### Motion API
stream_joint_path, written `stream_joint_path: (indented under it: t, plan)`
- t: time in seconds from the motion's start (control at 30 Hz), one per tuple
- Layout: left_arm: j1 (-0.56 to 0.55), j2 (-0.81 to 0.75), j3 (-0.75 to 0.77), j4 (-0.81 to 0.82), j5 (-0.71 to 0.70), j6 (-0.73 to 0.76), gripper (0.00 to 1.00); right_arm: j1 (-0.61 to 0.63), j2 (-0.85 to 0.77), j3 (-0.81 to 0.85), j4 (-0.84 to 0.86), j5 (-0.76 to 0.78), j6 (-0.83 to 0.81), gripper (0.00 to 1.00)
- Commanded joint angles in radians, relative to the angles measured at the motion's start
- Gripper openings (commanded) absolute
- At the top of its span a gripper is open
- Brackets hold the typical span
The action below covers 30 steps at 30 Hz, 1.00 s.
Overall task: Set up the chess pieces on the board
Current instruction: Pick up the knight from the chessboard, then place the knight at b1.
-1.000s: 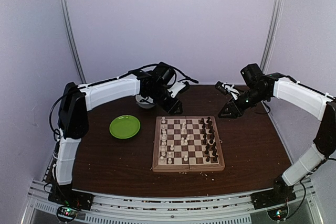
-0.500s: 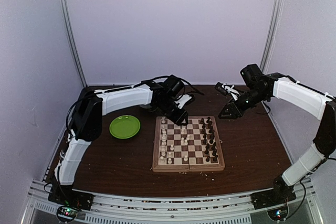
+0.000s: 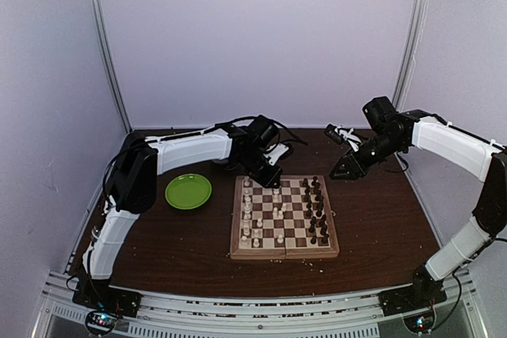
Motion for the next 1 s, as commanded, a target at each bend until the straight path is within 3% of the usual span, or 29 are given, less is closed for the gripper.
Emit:
stream_joint_path:
  t: [0.0,0.33,0.97]
  plan:
    - [0.017,-0.12,-0.016,-0.005,-0.069,0.061,0.03,-0.001,0.001,0.024,-0.006,-0.007,-0.005,0.36]
    - [0.069,-0.268,-0.26,-0.024,-0.135,0.132,0.03,0.0,0.002,0.024,-0.006,-0.007,-0.007,0.36]
    - [0.069,-0.22,-0.306,0.045,-0.113,0.126,0.05,0.0,0.011,0.028,-0.009,-0.005,-0.007,0.36]
